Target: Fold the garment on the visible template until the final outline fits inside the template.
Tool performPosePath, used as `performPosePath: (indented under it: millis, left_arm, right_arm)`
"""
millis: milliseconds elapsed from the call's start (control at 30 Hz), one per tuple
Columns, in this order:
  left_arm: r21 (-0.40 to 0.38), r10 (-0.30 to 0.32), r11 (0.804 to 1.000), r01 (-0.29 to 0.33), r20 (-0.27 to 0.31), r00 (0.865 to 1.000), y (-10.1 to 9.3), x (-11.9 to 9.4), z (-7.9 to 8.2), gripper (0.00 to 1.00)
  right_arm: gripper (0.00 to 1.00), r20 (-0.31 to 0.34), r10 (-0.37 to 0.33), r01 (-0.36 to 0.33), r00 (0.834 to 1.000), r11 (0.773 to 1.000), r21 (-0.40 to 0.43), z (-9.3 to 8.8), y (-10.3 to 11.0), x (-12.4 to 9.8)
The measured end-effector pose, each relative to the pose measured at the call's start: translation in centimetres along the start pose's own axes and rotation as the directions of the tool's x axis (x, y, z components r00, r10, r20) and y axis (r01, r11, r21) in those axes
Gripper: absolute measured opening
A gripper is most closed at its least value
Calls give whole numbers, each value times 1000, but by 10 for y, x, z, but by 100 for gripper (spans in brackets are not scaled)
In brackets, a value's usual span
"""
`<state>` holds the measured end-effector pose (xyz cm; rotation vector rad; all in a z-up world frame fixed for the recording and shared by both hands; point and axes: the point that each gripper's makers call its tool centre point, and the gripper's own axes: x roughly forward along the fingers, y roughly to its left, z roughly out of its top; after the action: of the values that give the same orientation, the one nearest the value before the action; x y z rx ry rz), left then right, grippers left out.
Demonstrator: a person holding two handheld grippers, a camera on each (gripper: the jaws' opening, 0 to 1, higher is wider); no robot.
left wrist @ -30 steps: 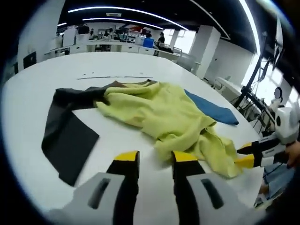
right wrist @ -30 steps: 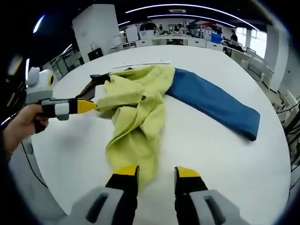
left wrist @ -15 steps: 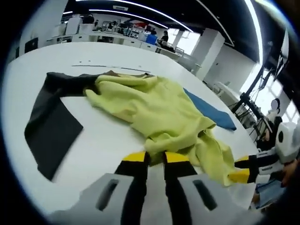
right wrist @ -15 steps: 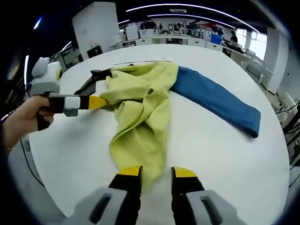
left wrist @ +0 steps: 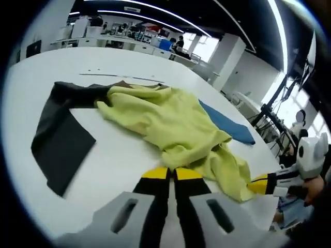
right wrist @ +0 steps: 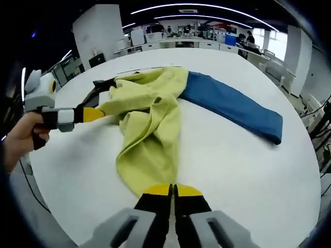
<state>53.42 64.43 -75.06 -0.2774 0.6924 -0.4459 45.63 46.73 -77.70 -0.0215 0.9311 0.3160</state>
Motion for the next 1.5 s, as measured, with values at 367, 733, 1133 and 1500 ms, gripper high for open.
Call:
performPosePath:
  millis: [367,733,1133,1500]
  left_arm:
    - [18,-1,1000,1,13,1000,5,-34,5,0]
    - [54,2,999,-1,-10,1000,13,-69,-1,0]
    - [77,13,997,-8,-67,998,24,-103,-24,0]
    - [82,25,996,-14,-129,991,34,-125,-46,0]
  right_arm:
    - [0,18,4,-4,1000,1000,-11,5,-12,-13]
    - [0,22,-5,6,1000,1000,-21,8,-29,-23]
    - [0,8,-7,7,1000,999,-42,8,-40,-31]
    - [0,-8,-26,26,1000,999,-31,3,-60,-41]
